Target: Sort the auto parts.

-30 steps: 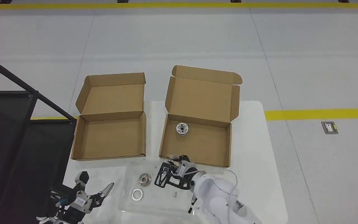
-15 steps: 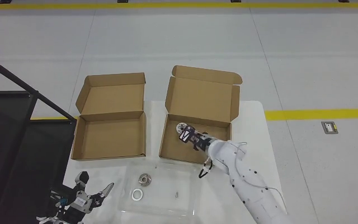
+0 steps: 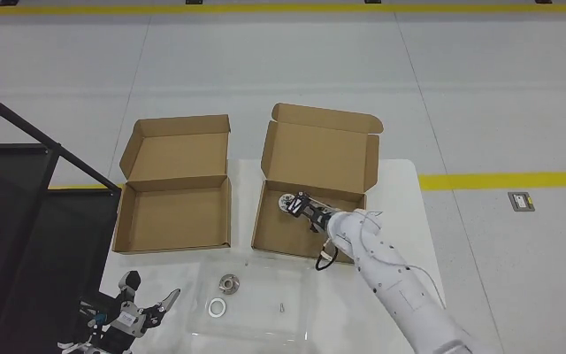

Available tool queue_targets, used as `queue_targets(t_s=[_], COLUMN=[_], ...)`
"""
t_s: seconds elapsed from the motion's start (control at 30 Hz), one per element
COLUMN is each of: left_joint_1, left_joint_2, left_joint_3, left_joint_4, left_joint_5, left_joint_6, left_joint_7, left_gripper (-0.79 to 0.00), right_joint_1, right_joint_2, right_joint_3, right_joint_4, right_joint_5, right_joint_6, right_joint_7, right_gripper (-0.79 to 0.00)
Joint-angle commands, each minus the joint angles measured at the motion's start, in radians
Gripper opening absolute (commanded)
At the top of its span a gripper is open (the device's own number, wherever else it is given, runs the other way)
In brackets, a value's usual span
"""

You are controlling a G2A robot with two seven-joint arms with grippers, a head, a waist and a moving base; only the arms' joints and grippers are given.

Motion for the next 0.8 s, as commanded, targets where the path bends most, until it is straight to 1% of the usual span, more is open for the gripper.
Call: queue_targets(t_s=[0.0,0.03,0.07,0.13,0.17,0.2,0.3,0.37,0.43,0.53,0.6,0.67,0.77], left_joint_1=[0.0,0.0,0.0,0.0,0.0,0.0,0.0,0.0,0.0,0.0,0.0,0.0,0.0], left_joint_2=[0.0,0.0,0.0,0.0,0.0,0.0,0.0,0.0,0.0,0.0,0.0,0.0,0.0], left_joint_3=[0.0,0.0,0.0,0.0,0.0,0.0,0.0,0.0,0.0,0.0,0.0,0.0,0.0], left_joint_4=[0.0,0.0,0.0,0.0,0.0,0.0,0.0,0.0,0.0,0.0,0.0,0.0,0.0], left_joint_5=[0.0,0.0,0.0,0.0,0.0,0.0,0.0,0.0,0.0,0.0,0.0,0.0,0.0], left_joint_6=[0.0,0.0,0.0,0.0,0.0,0.0,0.0,0.0,0.0,0.0,0.0,0.0,0.0], left_joint_7=[0.0,0.0,0.0,0.0,0.0,0.0,0.0,0.0,0.0,0.0,0.0,0.0,0.0], left_gripper=[0.0,0.0,0.0,0.0,0.0,0.0,0.0,0.0,0.0,0.0,0.0,0.0,0.0], right_joint_1=[0.008,0.01,0.012,0.01,0.005,-0.001,-0.028,-0.058,-0.105,-0.209,-0.297,-0.388,-0.499], right_joint_2=[-0.003,-0.003,-0.004,-0.003,-0.002,0.001,0.014,0.026,0.042,0.075,0.098,0.12,0.148], right_joint_3=[-0.001,0.0,0.001,0.005,0.009,0.014,0.034,0.052,0.083,0.142,0.185,0.218,0.237], right_joint_4=[0.017,0.023,0.028,0.028,0.022,0.014,-0.027,-0.08,-0.158,-0.327,-0.466,-0.608,-0.783], right_joint_5=[0.004,0.006,0.008,0.009,0.01,0.008,-0.01,-0.025,-0.031,-0.069,-0.102,-0.141,-0.202], right_joint_6=[0.003,0.006,0.009,0.016,0.019,0.017,0.023,0.028,0.017,-0.021,-0.069,-0.139,-0.293], right_joint_7=[-0.003,-0.005,-0.007,-0.022,-0.038,-0.056,-0.094,-0.118,-0.158,-0.216,-0.253,-0.292,-0.358], right_gripper=[-0.785,-0.6,-0.434,-0.182,-0.105,-0.065,-0.055,-0.028,0.0,0.0,0.0,0.0,0.0])
